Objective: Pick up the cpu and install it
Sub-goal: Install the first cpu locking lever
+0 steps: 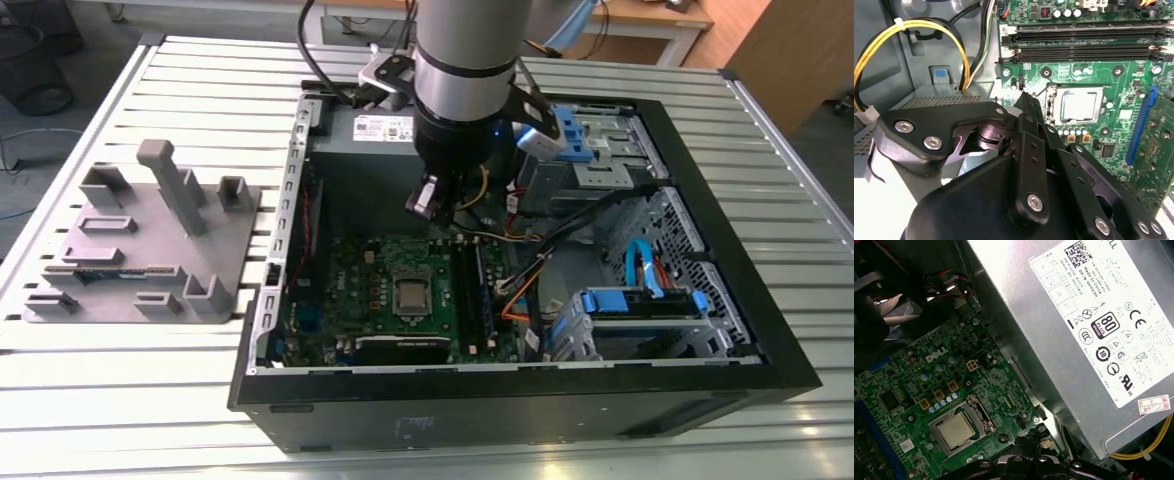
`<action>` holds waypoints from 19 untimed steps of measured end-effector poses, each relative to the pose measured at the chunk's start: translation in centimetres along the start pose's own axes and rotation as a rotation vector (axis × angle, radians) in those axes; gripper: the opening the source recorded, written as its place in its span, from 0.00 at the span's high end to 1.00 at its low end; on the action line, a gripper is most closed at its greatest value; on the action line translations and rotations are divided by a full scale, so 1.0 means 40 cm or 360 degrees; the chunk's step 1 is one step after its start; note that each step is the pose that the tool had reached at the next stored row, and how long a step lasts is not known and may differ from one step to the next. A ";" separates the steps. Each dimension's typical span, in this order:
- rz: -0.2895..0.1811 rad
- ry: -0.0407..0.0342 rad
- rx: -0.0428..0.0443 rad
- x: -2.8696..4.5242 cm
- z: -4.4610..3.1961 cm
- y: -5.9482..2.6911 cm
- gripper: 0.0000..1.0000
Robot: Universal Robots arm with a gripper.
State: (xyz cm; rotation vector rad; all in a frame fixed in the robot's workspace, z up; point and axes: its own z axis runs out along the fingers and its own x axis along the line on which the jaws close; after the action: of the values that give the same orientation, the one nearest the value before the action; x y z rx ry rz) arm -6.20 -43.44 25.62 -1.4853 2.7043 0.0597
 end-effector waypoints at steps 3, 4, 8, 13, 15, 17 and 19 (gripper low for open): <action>0.0000 0.0000 0.0000 -0.003 0.007 0.002 0.89; 0.0000 0.0000 0.0000 -0.004 0.009 0.003 0.89; 0.0000 0.0000 0.0000 -0.011 0.017 0.006 0.89; 0.0000 0.0000 0.0000 -0.014 0.028 0.008 0.89; 0.0000 0.0001 0.0000 -0.013 0.030 0.008 0.89; 0.0000 0.0004 0.0002 -0.013 0.032 0.009 0.89; 0.0000 0.0011 0.0007 -0.012 0.032 0.009 0.89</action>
State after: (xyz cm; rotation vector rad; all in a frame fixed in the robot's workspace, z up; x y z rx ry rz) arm -6.22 -42.75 24.37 -1.4873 2.7080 0.0485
